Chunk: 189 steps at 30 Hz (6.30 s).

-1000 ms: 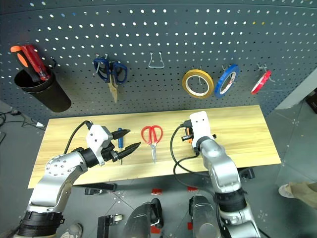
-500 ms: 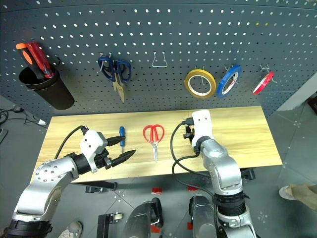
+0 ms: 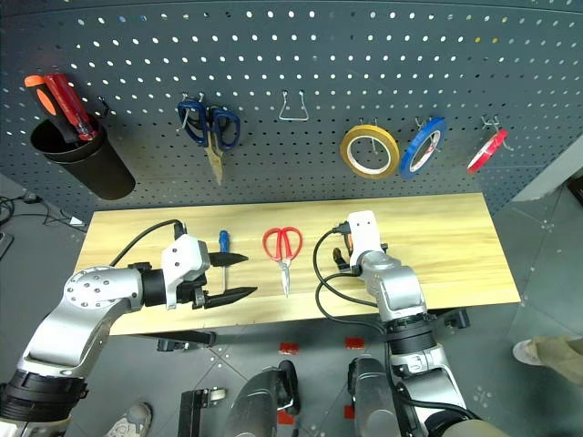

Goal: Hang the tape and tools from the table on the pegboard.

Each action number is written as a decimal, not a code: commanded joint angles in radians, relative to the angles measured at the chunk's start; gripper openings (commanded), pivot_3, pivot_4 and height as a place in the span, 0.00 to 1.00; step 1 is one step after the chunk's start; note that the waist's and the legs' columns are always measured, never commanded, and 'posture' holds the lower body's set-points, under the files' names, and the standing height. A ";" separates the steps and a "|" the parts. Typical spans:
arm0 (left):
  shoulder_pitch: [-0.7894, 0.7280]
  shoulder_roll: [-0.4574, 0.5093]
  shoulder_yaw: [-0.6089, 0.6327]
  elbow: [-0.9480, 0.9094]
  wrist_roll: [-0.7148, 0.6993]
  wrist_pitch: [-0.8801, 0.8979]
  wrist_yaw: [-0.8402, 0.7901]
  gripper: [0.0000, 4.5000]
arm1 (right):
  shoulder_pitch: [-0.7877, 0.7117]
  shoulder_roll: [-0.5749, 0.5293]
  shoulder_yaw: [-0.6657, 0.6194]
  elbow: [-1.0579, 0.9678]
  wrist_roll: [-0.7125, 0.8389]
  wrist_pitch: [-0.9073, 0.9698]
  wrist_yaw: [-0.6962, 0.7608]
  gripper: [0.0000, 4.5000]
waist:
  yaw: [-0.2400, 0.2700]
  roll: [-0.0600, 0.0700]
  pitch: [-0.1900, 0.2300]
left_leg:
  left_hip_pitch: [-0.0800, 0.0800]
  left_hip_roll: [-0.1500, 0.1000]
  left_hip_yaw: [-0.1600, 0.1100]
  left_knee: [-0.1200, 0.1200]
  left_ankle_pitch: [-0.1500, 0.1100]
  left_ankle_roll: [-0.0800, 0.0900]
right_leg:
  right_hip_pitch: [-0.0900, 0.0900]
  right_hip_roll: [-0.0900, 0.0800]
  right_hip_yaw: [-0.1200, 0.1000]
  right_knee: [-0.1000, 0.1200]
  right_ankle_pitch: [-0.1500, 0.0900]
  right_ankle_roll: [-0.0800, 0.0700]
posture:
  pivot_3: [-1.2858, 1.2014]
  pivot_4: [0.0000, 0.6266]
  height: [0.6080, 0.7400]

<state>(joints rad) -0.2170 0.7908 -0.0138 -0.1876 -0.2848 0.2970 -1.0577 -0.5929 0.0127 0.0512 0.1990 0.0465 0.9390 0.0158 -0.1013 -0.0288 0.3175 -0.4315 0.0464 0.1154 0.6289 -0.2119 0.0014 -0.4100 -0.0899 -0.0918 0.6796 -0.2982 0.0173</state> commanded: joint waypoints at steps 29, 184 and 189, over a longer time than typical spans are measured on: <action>0.009 -0.039 -0.027 0.019 0.025 -0.052 0.019 0.75 | -0.160 -0.048 -0.126 0.229 0.049 0.026 0.033 0.61 | 0.014 0.000 0.014 | 0.000 0.001 0.000 0.000 0.000 0.000 | 0.000 0.000 -0.001 0.000 0.000 0.000 | 0.45 0.57 1.00; -0.187 -0.857 -0.102 0.353 0.288 0.609 1.119 0.99 | 0.218 -0.326 0.054 -0.702 0.515 0.122 0.485 1.00 | 0.039 -0.006 0.011 | -0.002 0.000 -0.005 0.012 -0.001 0.003 | 0.005 0.000 -0.004 0.002 0.002 0.002 | 0.44 0.52 1.00; -0.224 -0.880 -0.073 0.468 0.310 0.648 1.172 0.99 | 0.218 -0.318 0.038 -0.686 0.533 0.137 0.486 1.00 | 0.041 -0.006 0.010 | -0.002 0.000 -0.005 0.012 -0.002 0.004 | 0.006 0.000 -0.004 0.002 0.003 0.003 | 0.43 0.51 1.00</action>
<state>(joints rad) -0.4696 -0.0803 -0.1062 0.1988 0.0209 0.8946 0.0966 -0.3741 -0.3077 0.1015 -0.4658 0.5469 1.0782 0.4923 -0.0599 -0.0346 0.3278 -0.4332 0.0461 0.1102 0.6411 -0.2138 0.0052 -0.4044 -0.0899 -0.0956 0.6819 -0.2954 0.0203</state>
